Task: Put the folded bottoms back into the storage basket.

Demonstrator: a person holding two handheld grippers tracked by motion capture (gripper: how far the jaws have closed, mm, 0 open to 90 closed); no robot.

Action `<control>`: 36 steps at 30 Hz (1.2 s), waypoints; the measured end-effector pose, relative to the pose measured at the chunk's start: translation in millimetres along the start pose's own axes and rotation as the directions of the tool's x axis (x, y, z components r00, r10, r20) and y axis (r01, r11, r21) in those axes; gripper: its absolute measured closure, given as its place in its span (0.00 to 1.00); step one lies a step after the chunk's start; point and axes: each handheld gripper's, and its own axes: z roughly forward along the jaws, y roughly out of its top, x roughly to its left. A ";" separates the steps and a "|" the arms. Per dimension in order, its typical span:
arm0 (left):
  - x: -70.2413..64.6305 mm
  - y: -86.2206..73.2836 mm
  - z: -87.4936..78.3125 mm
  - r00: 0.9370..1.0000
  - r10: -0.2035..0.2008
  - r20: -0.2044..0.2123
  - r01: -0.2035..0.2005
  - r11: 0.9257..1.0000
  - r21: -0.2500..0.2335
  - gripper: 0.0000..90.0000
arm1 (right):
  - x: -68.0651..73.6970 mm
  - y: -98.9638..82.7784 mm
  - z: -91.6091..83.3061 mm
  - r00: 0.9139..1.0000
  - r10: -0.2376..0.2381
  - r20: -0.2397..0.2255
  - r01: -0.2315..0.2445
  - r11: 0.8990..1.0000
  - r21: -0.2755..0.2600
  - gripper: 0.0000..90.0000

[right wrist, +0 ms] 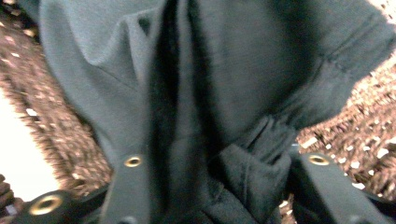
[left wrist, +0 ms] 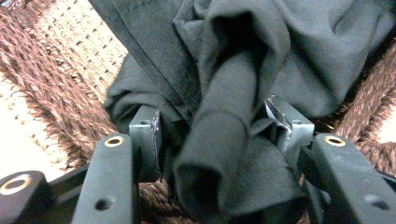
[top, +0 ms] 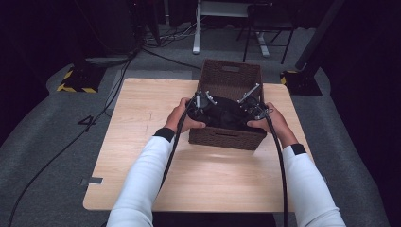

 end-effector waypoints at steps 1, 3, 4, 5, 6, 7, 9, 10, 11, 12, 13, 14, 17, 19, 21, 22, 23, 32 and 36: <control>0.1 -0.1 -0.8 1.000 -0.003 0.007 0.003 1.000 0.002 0.52 | -0.1 0.0 0.2 1.000 0.000 0.001 0.000 1.000 0.005 0.59; -0.1 -0.2 -2.6 1.000 -0.001 0.011 0.001 1.000 0.007 0.52 | 0.2 0.3 0.6 1.000 0.000 0.005 0.000 1.000 0.013 0.57; -0.6 -0.2 -3.9 1.000 0.000 0.002 0.000 1.000 0.008 0.52 | 0.5 0.5 0.7 1.000 -0.002 0.006 0.002 1.000 0.015 0.56; -1.3 -0.3 -5.9 1.000 -0.007 -0.017 0.008 1.000 0.003 0.50 | 1.0 0.9 0.7 1.000 -0.003 0.010 0.003 1.000 0.017 0.54; 0.2 -0.6 -9.0 1.000 -0.024 -0.009 0.024 1.000 -0.013 0.47 | 1.2 1.4 0.4 1.000 -0.008 0.016 0.007 1.000 0.023 0.52; 1.4 -0.8 -11.0 0.999 -0.039 0.008 0.039 0.999 -0.019 0.44 | 1.6 1.7 -0.1 1.000 -0.005 0.021 0.005 1.000 0.019 0.51; 2.4 -1.2 -16.5 0.998 -0.051 0.034 0.053 0.998 -0.046 0.37 | 1.6 1.9 -1.4 1.000 0.003 0.023 -0.003 1.000 0.017 0.49; 1.7 -0.8 -18.1 0.999 -0.046 0.021 0.047 0.998 -0.050 0.34 | 1.4 1.7 -1.8 1.000 0.002 0.027 -0.003 1.000 0.013 0.47; 0.5 -0.6 -19.1 0.999 -0.041 0.007 0.041 0.998 -0.042 0.33 | 1.5 1.5 -2.9 1.000 0.007 0.030 -0.007 1.000 0.003 0.46; 0.2 -0.7 -19.6 0.999 -0.035 0.008 0.036 0.998 -0.043 0.34 | 1.1 1.0 -4.5 0.999 0.011 0.034 -0.010 1.000 -0.012 0.46; 0.3 -0.8 -20.0 0.999 -0.033 0.010 0.034 0.998 -0.043 0.33 | 0.5 0.6 -5.5 0.999 0.014 0.045 -0.014 1.000 -0.016 0.44; 0.3 -1.2 -20.1 0.999 -0.040 0.011 0.040 0.998 -0.046 0.33 | 0.0 0.3 -6.0 0.999 0.016 0.052 -0.015 1.000 -0.017 0.42; -0.2 -1.7 -19.1 0.999 -0.044 0.012 0.044 0.998 -0.052 0.33 | -1.4 -1.8 -8.7 0.999 0.018 0.039 -0.016 0.999 -0.041 0.40; -1.0 -1.4 -18.6 0.999 -0.034 0.012 0.034 0.998 -0.046 0.32 | -1.4 -2.6 -12.2 0.998 0.019 0.051 -0.016 0.998 -0.064 0.35; -1.4 -1.1 -19.1 0.999 -0.036 0.007 0.037 0.998 -0.046 0.31 | -2.5 -3.6 -16.0 0.998 0.029 0.062 -0.024 0.996 -0.080 0.34; -1.3 -1.0 -19.4 0.999 -0.039 0.005 0.039 0.998 -0.049 0.31 | -3.1 -4.2 -17.2 0.997 0.033 0.064 -0.028 0.996 -0.084 0.32; -1.4 -1.0 -19.8 0.999 -0.039 0.003 0.039 0.998 -0.057 0.30 | -3.2 -4.6 -17.9 0.997 0.037 0.068 -0.031 0.996 -0.087 0.32; -2.4 -0.9 -30.9 0.999 -0.039 -0.020 0.037 0.995 -0.096 0.29 | -0.3 -11.9 -31.7 0.997 0.043 0.062 -0.032 0.984 -0.177 0.28; -3.3 -1.3 -36.8 0.999 -0.040 -0.028 0.036 0.992 -0.117 0.28 | 2.5 -14.5 -38.9 0.997 0.038 0.064 -0.025 0.978 -0.205 0.27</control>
